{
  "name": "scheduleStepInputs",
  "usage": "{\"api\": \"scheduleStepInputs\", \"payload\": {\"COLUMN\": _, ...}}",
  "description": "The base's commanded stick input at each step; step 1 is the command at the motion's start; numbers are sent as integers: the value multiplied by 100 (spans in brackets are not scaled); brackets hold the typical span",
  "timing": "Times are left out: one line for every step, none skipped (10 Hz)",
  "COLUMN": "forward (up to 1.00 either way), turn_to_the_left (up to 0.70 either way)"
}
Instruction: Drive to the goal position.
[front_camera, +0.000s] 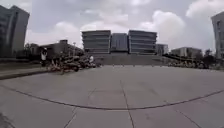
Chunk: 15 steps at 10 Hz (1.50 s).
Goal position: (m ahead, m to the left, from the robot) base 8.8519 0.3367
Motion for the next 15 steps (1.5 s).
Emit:
{"api": "scheduleStepInputs", "payload": {"forward": 70, "turn_to_the_left": 0}}
{"api": "scheduleStepInputs", "payload": {"forward": 70, "turn_to_the_left": 0}}
{"api": "scheduleStepInputs", "payload": {"forward": 70, "turn_to_the_left": 0}}
{"api": "scheduleStepInputs", "payload": {"forward": 70, "turn_to_the_left": 0}}
{"api": "scheduleStepInputs", "payload": {"forward": 70, "turn_to_the_left": 0}}
{"api": "scheduleStepInputs", "payload": {"forward": 70, "turn_to_the_left": 0}}
{"api": "scheduleStepInputs", "payload": {"forward": 70, "turn_to_the_left": 0}}
{"api": "scheduleStepInputs", "payload": {"forward": 70, "turn_to_the_left": 0}}
{"api": "scheduleStepInputs", "payload": {"forward": 70, "turn_to_the_left": 0}}
{"api": "scheduleStepInputs", "payload": {"forward": 70, "turn_to_the_left": 0}}
{"api": "scheduleStepInputs", "payload": {"forward": 70, "turn_to_the_left": 0}}
{"api": "scheduleStepInputs", "payload": {"forward": 70, "turn_to_the_left": 0}}
{"api": "scheduleStepInputs", "payload": {"forward": 70, "turn_to_the_left": 0}}
{"api": "scheduleStepInputs", "payload": {"forward": 70, "turn_to_the_left": 0}}
{"api": "scheduleStepInputs", "payload": {"forward": 70, "turn_to_the_left": 0}}
